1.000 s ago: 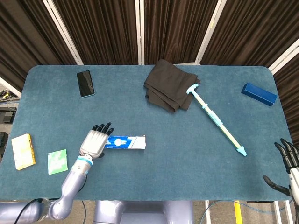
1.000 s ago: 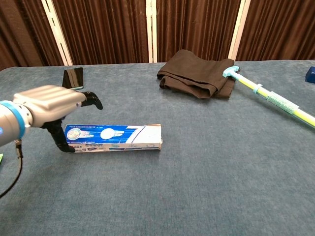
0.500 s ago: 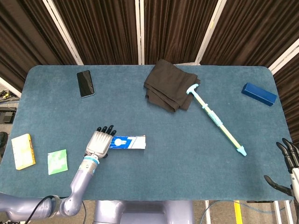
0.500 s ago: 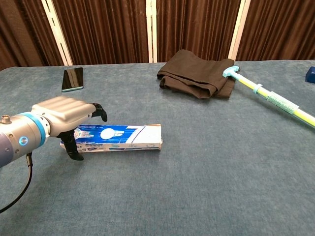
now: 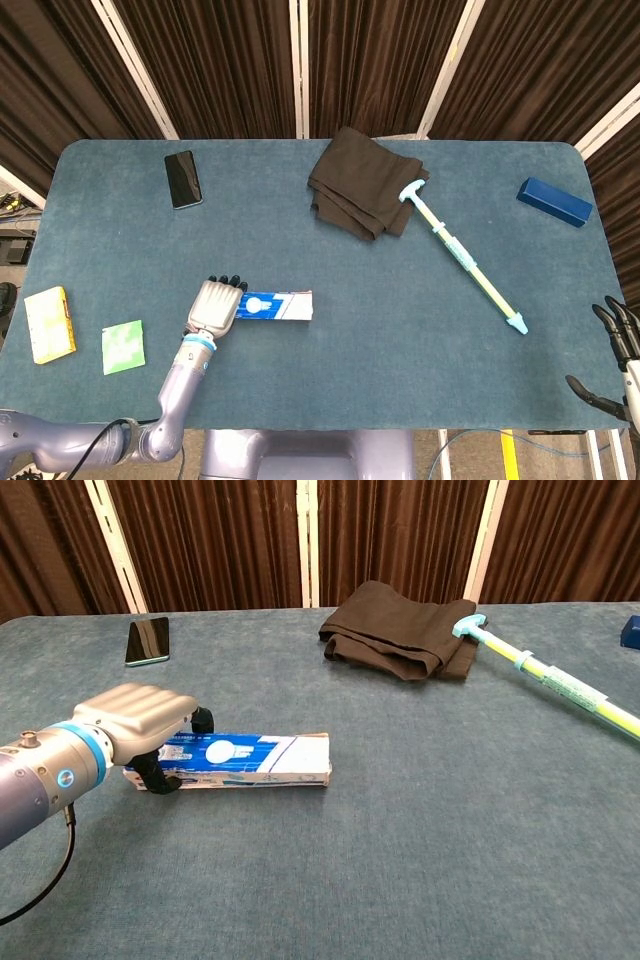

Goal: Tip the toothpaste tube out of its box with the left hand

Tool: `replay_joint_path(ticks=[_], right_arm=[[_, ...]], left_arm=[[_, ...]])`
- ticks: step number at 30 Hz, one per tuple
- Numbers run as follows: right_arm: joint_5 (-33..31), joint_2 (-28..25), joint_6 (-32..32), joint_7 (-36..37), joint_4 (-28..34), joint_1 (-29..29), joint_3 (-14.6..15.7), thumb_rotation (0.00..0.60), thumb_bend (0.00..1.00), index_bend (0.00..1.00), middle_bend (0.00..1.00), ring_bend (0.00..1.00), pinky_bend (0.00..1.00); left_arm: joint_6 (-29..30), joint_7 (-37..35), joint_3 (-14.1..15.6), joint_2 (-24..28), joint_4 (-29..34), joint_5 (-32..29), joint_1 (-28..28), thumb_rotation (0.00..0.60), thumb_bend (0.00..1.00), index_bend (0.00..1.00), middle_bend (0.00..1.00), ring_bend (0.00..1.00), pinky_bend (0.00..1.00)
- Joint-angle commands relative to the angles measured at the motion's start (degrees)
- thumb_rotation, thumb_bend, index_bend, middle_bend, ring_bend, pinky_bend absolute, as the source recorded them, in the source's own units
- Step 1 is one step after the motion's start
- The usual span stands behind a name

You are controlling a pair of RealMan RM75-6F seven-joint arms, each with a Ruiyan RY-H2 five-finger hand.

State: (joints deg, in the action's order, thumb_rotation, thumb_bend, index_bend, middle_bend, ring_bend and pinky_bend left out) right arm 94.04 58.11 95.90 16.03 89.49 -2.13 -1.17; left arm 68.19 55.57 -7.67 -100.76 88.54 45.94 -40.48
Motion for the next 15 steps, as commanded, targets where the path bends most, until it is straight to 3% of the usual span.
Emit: replay_joint_path(ticks=[1,15], right_arm=[[-0.02,0.02,-0.06,-0.01,0.0,0.02,-0.02,0.6,0.07,0.03,0.0,0.0,0.0],[0.26,0.14,0.12,-0.92,0.2,-0.05,0.01,0.6,0.07,0.03,0.0,0.0,0.0]], left_arm=[[0.79,-0.82,0.42,-0.58,-0.8,1.03,0.3,0.6,0.41,0.42,0.27,0.3,0.34],[4.08,-7.86,1.13,1.47,-1.53,8.52,2.51,0.6,0.44,0.46,0.29,0.32,0.35]])
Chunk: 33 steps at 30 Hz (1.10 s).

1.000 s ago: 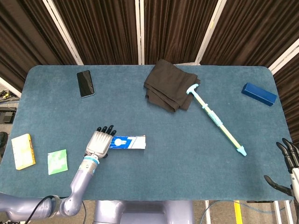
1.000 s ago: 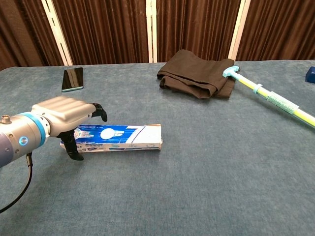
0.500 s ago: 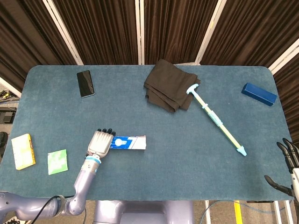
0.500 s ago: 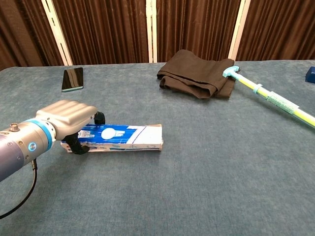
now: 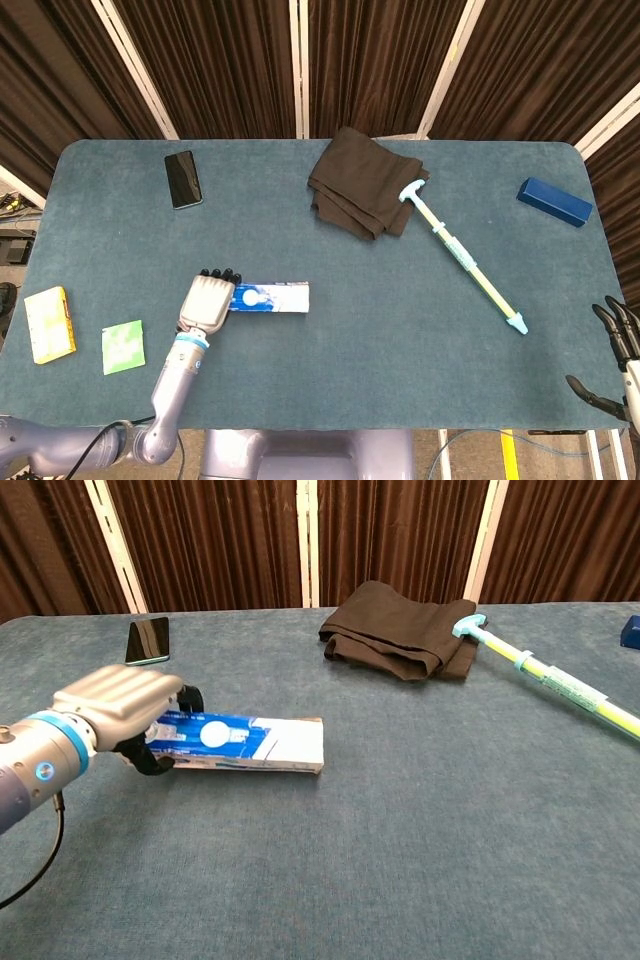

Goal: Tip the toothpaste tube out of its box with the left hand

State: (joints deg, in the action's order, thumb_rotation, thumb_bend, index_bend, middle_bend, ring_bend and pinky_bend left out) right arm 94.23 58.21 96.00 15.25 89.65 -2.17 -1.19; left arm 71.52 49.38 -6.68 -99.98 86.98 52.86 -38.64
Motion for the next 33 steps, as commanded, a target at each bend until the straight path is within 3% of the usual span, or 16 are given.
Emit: replay_joint_path(ticks=[1,13,16,19,24,33], right_arm=[[0.09,0.05,0.0,-0.18,0.06,-0.01,0.04,0.6,0.07,0.03,0.0,0.0,0.0],[0.28,0.29,-0.23,-1.11,0.23,0.07,0.14,0.6,0.07,0.03,0.0,0.0,0.0],[0.27,0.31,-0.23,-1.17,0.25,0.08,0.13,0.6,0.07,0.03,0.0,0.0,0.0],[0.33,0.17,-0.05,-1.07,0.34,0.03,0.11,0.6,0.07,0.03,0.0,0.0,0.0],[0.46,0.14,0.2,-1.0,0.37,-0.11,0.17,0.6,0.07,0.03,0.0,0.0,0.0],[0.34,0.11,0.25,-0.89,0.33,-0.13,0.09,0.6,0.07,0.03,0.0,0.0,0.0]], left_arm=[[1.04,-2.24,0.14,0.8,-0.1,2.12,0.85,0.6,0.44,0.46,0.3,0.32,0.36],[3.95,-12.09,0.43,2.36,-3.13,10.51,3.39,0.6,0.44,0.48,0.31,0.34,0.37],[3.64,-11.9,0.66,4.99,-2.05,12.2,3.27,0.6,0.44,0.48,0.31,0.34,0.37],[1.14,-9.51,1.27,12.41,2.19,14.25,2.15,0.6,0.44,0.48,0.31,0.34,0.37],[-1.02,-6.77,0.98,20.09,7.34,15.52,1.06,0.6,0.44,0.48,0.31,0.34,0.37],[-2.66,-3.12,0.14,27.51,10.8,16.59,-0.33,0.6,0.44,0.47,0.3,0.34,0.36]])
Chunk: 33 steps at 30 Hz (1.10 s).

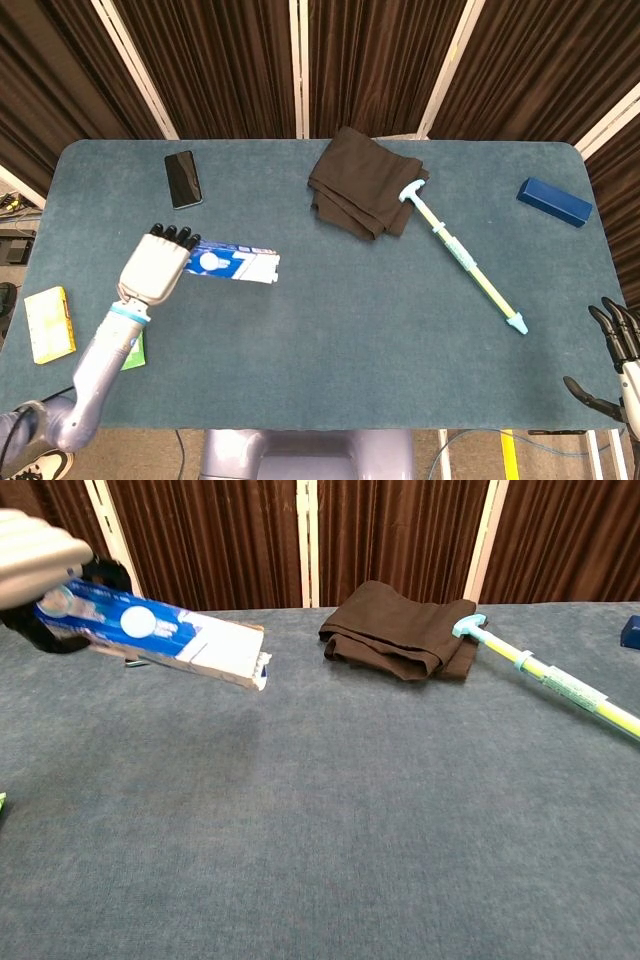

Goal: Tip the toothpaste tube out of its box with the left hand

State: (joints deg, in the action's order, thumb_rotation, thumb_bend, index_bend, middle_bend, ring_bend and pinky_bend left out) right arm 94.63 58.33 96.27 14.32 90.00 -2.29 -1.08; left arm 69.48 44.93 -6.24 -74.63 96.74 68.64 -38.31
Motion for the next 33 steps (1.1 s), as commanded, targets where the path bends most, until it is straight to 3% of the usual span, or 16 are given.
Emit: replay_joint_path(ticks=[1,12,33], right_arm=[[-0.12,-0.02,-0.07,0.07,-0.01,0.01,-0.04,0.6,0.07,0.03,0.0,0.0,0.0],[-0.09,0.02,-0.31,-0.36,0.13,0.07,0.03,0.6,0.07,0.03,0.0,0.0,0.0],[0.15,0.12,-0.31,-1.21,0.4,0.04,0.12,0.6,0.07,0.03,0.0,0.0,0.0]], left_arm=[[-0.81,1.74,-0.27,2.99,1.21,1.33,-0.86,0.6,0.44,0.47,0.3,0.34,0.35],[-0.52,7.95,-0.08,8.79,2.79,6.23,-2.18,0.6,0.43,0.45,0.28,0.34,0.35],[4.28,5.5,-3.92,19.94,10.07,9.15,0.21,0.6,0.43,0.45,0.28,0.34,0.35]])
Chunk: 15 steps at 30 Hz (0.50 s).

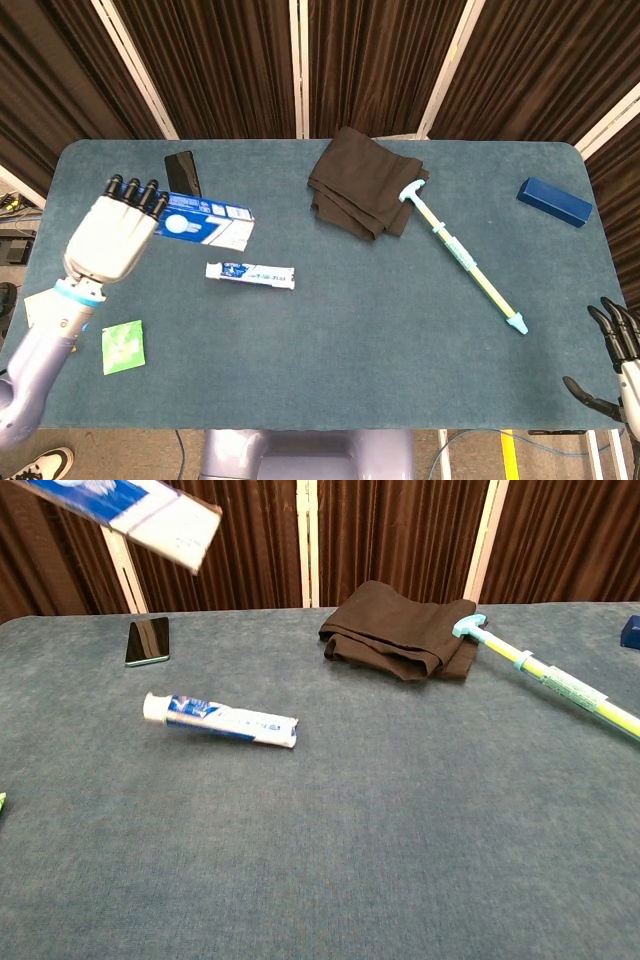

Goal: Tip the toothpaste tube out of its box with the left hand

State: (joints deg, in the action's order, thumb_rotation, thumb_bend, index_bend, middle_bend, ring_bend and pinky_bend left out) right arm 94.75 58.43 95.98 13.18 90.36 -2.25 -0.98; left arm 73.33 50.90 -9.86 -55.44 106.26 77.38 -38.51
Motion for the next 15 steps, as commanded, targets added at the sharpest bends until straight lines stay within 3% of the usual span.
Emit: replay_joint_path(ticks=[1,6,15], right_arm=[[0.04,0.03,-0.02,-0.1,0.05,0.01,0.02,0.6,0.07,0.03,0.0,0.0,0.0],[0.4,0.12,0.04,-0.65,0.22,-0.01,0.16,0.6,0.07,0.03,0.0,0.0,0.0],[0.15,0.17,-0.17,-0.75,0.17,0.06,0.1,0.6,0.07,0.03,0.0,0.0,0.0]], left_arm=[[0.45,-0.53,-0.31,0.84,0.62,0.46,0.45,0.6,0.43,0.45,0.28,0.34,0.35],[-0.69,-1.82,0.13,0.29,1.83,-0.58,0.96,0.6,0.43,0.45,0.28,0.34,0.35],[-5.83,-4.76,0.92,-6.7,5.43,-10.16,0.22,0.6,0.42,0.46,0.28,0.34,0.35]])
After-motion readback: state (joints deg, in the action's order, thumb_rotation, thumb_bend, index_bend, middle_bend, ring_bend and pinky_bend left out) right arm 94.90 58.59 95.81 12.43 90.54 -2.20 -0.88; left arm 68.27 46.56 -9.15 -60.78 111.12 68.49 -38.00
